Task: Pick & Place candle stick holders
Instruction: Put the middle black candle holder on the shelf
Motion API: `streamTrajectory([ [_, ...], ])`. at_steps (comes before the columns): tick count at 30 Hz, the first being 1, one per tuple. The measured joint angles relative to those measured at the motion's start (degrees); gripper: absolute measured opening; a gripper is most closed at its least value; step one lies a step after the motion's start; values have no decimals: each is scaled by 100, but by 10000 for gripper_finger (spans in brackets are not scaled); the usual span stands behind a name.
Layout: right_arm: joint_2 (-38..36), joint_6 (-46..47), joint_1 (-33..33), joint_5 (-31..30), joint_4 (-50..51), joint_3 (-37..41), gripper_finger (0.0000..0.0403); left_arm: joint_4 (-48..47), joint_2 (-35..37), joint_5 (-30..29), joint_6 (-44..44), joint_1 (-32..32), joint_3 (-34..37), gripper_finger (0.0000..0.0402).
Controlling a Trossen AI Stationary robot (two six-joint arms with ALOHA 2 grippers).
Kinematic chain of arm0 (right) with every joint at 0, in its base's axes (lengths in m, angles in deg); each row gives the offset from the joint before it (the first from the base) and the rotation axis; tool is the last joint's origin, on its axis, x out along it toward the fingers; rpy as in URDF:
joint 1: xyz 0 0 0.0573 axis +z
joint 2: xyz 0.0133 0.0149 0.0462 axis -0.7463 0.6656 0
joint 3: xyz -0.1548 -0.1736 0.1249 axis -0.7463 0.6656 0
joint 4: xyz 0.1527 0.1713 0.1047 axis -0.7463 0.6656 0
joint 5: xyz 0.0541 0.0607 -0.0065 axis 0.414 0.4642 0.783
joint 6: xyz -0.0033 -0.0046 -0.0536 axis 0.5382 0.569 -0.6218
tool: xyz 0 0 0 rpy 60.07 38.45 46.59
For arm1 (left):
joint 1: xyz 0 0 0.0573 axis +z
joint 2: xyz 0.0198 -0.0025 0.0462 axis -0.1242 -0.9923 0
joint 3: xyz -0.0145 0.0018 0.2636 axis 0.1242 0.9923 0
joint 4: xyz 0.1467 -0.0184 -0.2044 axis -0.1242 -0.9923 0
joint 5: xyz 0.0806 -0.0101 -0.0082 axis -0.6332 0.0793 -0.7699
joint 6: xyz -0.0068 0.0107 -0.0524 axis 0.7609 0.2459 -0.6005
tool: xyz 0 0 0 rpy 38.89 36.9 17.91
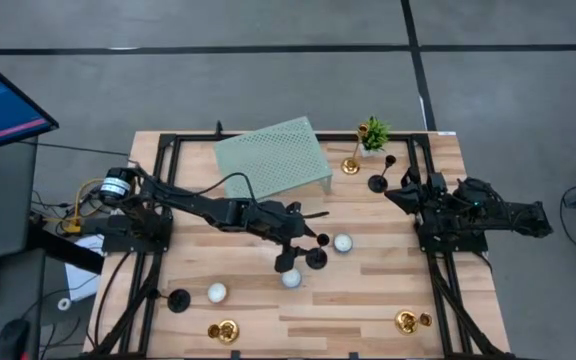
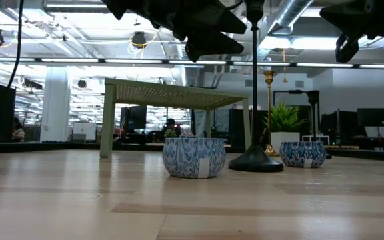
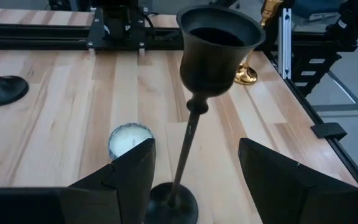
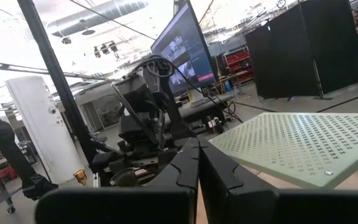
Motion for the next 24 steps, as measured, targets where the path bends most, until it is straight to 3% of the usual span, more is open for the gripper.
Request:
streamTrajectory([
  [24,0,6,0,278,69,0,0,923,-285,37,-210,-28,0,219],
])
